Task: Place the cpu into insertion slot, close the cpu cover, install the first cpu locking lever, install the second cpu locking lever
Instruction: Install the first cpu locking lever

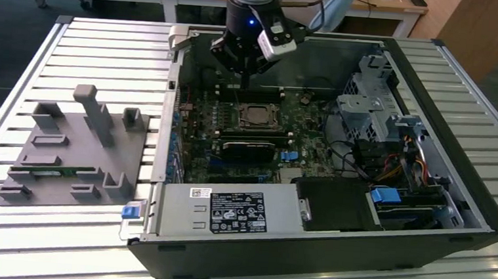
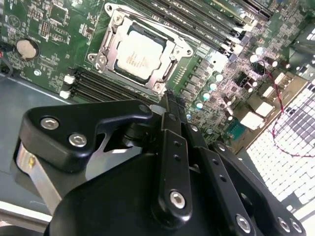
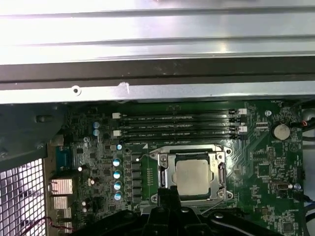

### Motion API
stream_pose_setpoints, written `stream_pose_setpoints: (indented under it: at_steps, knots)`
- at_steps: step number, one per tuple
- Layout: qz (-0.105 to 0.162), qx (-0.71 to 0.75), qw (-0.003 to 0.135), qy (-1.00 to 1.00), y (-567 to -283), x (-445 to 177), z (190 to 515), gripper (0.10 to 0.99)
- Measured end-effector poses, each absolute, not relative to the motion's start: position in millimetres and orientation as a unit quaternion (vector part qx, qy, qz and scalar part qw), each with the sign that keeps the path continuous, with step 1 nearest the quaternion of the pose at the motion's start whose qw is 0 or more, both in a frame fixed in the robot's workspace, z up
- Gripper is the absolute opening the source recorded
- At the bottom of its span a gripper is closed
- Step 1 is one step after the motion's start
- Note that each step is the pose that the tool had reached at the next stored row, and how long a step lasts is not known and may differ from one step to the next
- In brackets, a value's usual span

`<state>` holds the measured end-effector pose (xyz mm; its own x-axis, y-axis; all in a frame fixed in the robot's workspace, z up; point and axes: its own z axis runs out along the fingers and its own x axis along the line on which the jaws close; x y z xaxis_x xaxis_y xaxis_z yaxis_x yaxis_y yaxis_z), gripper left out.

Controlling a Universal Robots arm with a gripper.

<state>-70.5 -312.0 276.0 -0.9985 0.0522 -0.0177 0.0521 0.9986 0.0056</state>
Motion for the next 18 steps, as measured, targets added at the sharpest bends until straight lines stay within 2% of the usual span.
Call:
stream_pose_setpoints:
  at_steps: [18]
  knots:
    - [0.003, 0.019, 0.011, 1.0, -305.8, -100.0, 260.0, 0.106]
